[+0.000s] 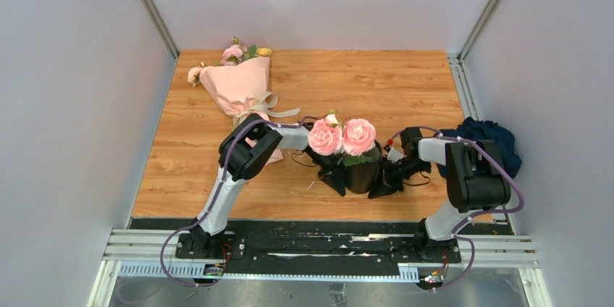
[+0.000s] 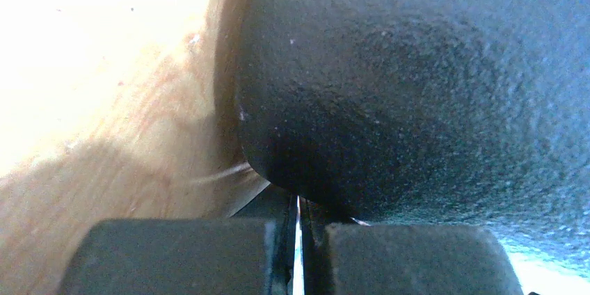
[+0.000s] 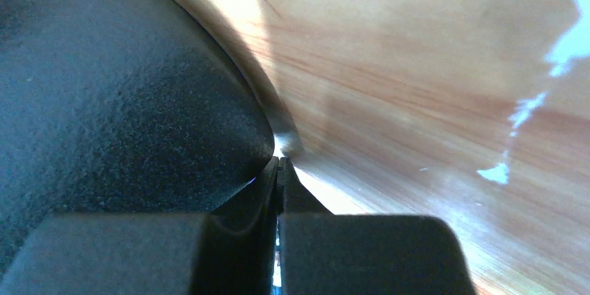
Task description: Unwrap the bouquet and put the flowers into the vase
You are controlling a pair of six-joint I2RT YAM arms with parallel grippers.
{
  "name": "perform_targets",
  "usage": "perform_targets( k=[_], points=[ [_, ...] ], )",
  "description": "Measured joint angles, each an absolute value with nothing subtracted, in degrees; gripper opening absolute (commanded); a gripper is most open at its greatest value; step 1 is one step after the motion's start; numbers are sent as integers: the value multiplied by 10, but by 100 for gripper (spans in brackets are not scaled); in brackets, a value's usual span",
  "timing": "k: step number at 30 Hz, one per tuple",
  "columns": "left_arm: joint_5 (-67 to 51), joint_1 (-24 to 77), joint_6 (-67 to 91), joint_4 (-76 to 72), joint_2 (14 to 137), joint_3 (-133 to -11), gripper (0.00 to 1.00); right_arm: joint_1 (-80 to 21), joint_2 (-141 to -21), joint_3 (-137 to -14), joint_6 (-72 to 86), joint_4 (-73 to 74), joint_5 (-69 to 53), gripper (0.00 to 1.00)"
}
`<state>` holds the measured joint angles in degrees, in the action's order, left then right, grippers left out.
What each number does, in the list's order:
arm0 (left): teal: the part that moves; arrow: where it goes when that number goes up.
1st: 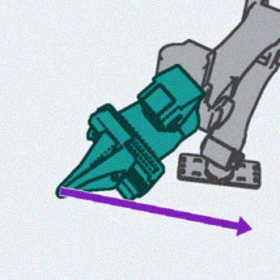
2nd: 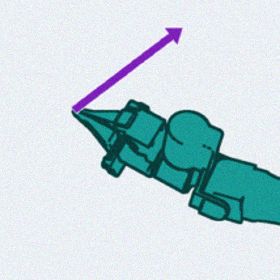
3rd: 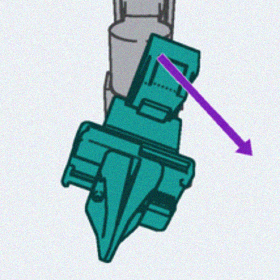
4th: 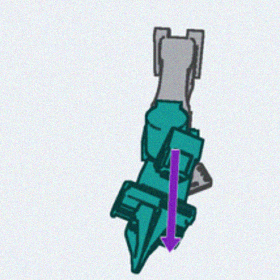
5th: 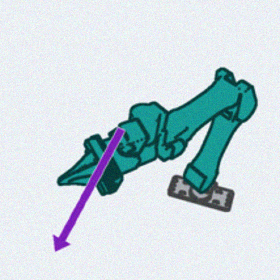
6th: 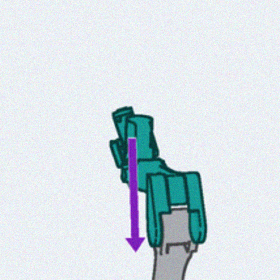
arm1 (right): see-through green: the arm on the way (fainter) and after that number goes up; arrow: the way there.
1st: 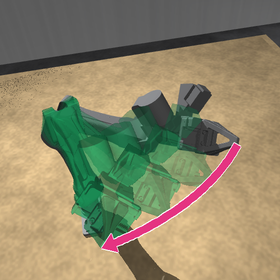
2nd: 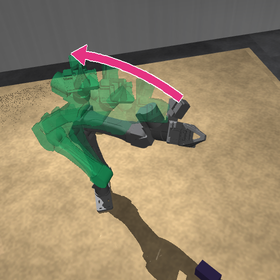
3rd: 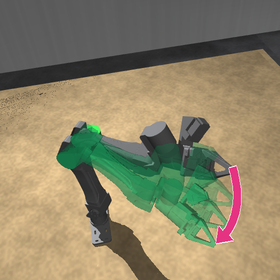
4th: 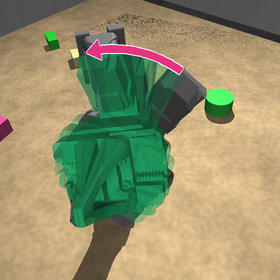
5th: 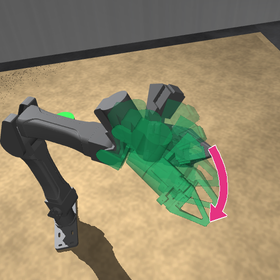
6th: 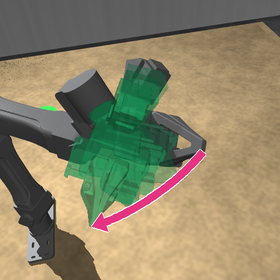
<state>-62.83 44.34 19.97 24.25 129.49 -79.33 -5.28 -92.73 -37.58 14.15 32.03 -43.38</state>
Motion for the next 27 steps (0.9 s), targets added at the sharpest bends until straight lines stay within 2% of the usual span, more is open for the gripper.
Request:
perform_targets(
  k=[27],
  points=[
    [-607, 413, 171, 413, 1385, -975, 0, -52, -1024, -491, 107, 364, -430, 0]
  ],
)
